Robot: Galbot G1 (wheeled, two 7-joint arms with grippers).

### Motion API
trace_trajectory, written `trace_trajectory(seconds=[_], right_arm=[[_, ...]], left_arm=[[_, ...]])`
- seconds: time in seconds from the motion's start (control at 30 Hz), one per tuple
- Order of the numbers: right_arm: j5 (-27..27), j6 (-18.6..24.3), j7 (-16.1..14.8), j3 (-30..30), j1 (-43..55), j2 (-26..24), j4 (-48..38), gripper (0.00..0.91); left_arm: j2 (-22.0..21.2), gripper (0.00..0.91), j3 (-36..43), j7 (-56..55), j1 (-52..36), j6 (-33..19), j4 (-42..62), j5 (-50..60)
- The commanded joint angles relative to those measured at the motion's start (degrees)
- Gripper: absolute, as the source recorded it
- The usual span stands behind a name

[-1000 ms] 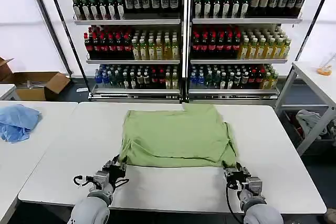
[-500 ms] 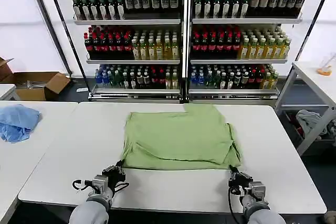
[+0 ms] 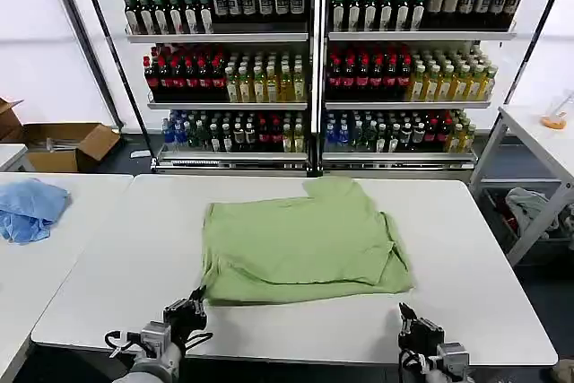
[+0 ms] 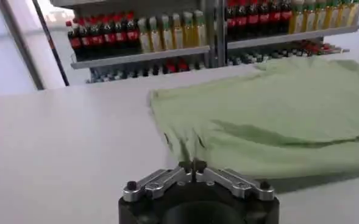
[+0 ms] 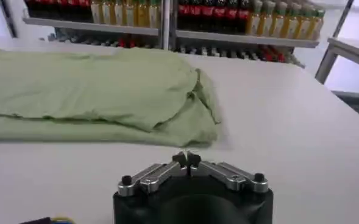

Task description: Fold and organize the clothes.

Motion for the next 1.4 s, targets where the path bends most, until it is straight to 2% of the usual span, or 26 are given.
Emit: trace_trajectory(seconds=[0.03, 0.23, 0.27, 0.3, 0.33, 0.37, 0.4, 0.47, 0.7, 0.97, 1.13, 1.4], right_arm=[[1.6, -1.4, 1.5, 0.1, 8.7, -0.5, -3.2, 0.907], [2.9, -3.0, 1.8, -7.2, 19.8, 0.7, -12.1, 0.907], [2.9, -3.1, 1.8, -8.0, 20.4, 0.8, -13.0, 0.766], [2.8, -3.2, 1.8, -8.8, 20.9, 1.2, -13.7, 0.675], [2.8, -3.2, 1.7, -9.6, 21.3, 1.4, -14.3, 0.443], [2.7, -3.2, 1.5, -10.3, 21.5, 1.7, -15.1, 0.333], [2.6, -3.0, 1.3, -10.7, 21.6, 1.9, -15.7, 0.111], [2.6, -2.9, 0.9, -11.4, 21.5, 2.2, -16.3, 0.0], [2.6, -2.8, 0.6, -12.0, 18.9, 2.3, -14.9, 0.0], [2.8, -2.2, 0.6, -9.8, 13.8, 2.0, -11.0, 0.0], [2.2, -1.5, 0.6, -6.5, 6.2, 1.6, -5.3, 0.0], [-2.0, 0.4, 0.2, -2.9, -4.7, 2.0, 2.6, 0.0]], left_arm=[[1.7, 0.03, -2.9, 0.0, 2.4, -0.2, -1.4, -0.3], [2.0, 0.03, -3.2, -0.1, 1.7, -0.4, 0.4, -0.3], [2.0, 0.03, -3.2, -0.1, 1.7, -0.4, 0.5, -0.3], [2.0, 0.03, -3.3, 0.0, 1.7, -0.4, 0.6, -0.3], [2.0, 0.03, -3.3, 0.0, 1.7, -0.4, 0.7, -0.3], [2.0, 0.03, -3.4, 0.0, 1.6, -0.4, 0.7, -0.4], [2.0, 0.03, -3.4, 0.0, 1.6, -0.4, 0.8, -0.4], [2.0, 0.03, -3.4, 0.0, 1.5, -0.4, 0.9, -0.4], [2.0, 0.03, -3.2, 0.0, 1.1, -0.3, 0.9, -0.5], [1.7, 0.03, -2.6, 0.0, 1.5, -0.2, 0.1, -0.4], [2.1, 0.03, -3.3, 0.1, 2.2, -0.1, -0.7, -0.5], [2.5, 0.03, -4.5, 0.1, 5.4, 0.1, -4.3, -0.4]])
